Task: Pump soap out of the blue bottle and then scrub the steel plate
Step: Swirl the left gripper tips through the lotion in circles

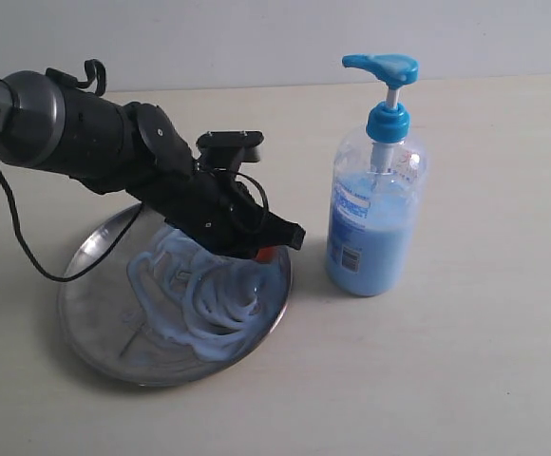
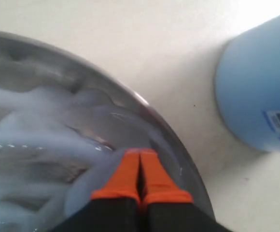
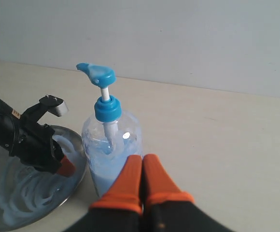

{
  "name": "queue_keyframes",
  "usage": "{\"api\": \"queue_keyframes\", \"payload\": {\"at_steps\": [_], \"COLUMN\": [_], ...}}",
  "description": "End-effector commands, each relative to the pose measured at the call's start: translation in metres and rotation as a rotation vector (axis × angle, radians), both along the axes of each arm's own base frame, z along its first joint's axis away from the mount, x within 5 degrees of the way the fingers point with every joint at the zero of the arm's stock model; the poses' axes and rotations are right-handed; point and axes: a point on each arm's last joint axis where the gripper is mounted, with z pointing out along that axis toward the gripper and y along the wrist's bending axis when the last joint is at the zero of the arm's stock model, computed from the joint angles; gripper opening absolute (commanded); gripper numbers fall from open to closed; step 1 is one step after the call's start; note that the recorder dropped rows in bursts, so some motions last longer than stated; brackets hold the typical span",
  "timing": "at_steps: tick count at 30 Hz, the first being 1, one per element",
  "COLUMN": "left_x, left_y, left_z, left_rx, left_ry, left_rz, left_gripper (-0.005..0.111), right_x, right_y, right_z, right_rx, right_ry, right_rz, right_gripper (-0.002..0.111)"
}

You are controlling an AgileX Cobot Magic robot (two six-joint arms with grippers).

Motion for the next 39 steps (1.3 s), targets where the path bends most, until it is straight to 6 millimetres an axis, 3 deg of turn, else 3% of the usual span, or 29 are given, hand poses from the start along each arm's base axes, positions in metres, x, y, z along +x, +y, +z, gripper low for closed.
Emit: {"api": "queue_keyframes", "payload": {"at_steps": [1,11,18,29,39], "left_x": [0.001,-0.001,-0.012,-0.015,-0.005], "left_y": [0.001,0.007,0.012,0.004,0.002], "left_z": [0.000,-0.003,-0.007,-0.004,-0.006], "left_rx": [0.013,0.116,0.179,0.064,0.043], "left_ry": [-0.030,-0.064,0.042,0.107,0.029], "left_rz": [-0.012,-0.134,-0.214,-0.140,-0.068], "left_gripper": [0.000,0.000,0.000,0.000,0.000], "right_x": [0.000,0.000,0.000,0.000,0.000], "right_y": [0.000,0.000,0.000,0.000,0.000], "right_z": [-0.001,-0.001,-0.001,-0.001,-0.001], "right_rx": [0.002,0.002,0.002,0.006,0.006], "right_ry": [-0.010,-0.010,-0.010,-0.009,-0.009], "right_rz": [-0.002,-0.002,-0.002,-0.001,-0.001], "right_gripper": [0.000,0.000,0.000,0.000,0.000]}}
